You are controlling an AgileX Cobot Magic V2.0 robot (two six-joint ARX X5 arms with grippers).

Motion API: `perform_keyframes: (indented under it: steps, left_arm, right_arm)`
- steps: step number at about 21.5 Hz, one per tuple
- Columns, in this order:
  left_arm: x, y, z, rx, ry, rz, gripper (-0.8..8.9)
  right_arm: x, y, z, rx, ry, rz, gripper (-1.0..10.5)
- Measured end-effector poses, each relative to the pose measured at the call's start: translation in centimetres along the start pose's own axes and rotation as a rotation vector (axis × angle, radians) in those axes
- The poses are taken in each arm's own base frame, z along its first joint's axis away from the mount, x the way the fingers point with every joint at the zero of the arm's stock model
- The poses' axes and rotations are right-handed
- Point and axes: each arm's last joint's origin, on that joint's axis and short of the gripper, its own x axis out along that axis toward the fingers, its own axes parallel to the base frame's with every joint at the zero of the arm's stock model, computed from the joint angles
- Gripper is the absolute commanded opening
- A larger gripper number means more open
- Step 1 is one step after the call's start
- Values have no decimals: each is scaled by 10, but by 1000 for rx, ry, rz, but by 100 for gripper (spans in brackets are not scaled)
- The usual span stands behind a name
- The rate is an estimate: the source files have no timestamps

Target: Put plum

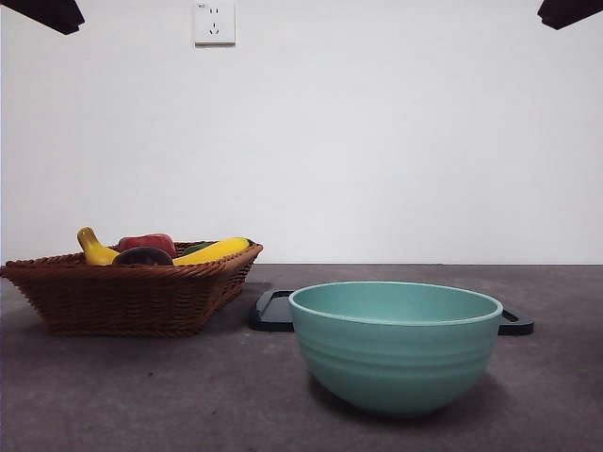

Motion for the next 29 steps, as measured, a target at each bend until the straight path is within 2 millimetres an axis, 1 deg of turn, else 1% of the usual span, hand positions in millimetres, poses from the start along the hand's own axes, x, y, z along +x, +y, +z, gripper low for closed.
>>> perform_keyframes:
  steps: [10, 12, 13, 14, 16, 18, 20, 21, 22, 25, 29]
  left_arm:
    - [0, 0, 0, 1, -1, 0, 16]
    - [-1, 0, 2, 34, -28, 6, 16]
    - [-5, 1, 5, 77, -80, 36, 16]
    - [-14, 1, 10, 139, -180, 83, 16]
    - [-42, -2, 21, 260, -443, 180, 16]
    - [-72, -6, 20, 360, -690, 284, 16]
    - [-87, -4, 6, 409, -854, 400, 16]
    - [-88, -1, -5, 415, -914, 469, 16]
    - [-85, 2, -19, 410, -963, 543, 16]
    - [-73, 11, -49, 372, -1028, 677, 16]
    - [-48, 25, -86, 299, -1044, 800, 16]
  right_arm:
    - [0, 0, 0, 0, 0, 0, 6]
    - [0, 0, 0, 0, 0, 0, 6]
    - [0, 0, 0, 0, 0, 0, 6]
    - [0, 0, 0, 0, 0, 0, 6]
    - [0, 0, 0, 0, 0, 0, 6]
    - [0, 0, 0, 0, 0, 0, 6]
    - [0, 0, 0, 0, 0, 0, 6]
    - [0, 0, 0, 0, 0, 0, 6]
    - [0, 0, 0, 0, 0, 0, 6]
    - [0, 0, 0, -1, 0, 0, 6]
    - [0, 0, 0, -1, 0, 0, 6]
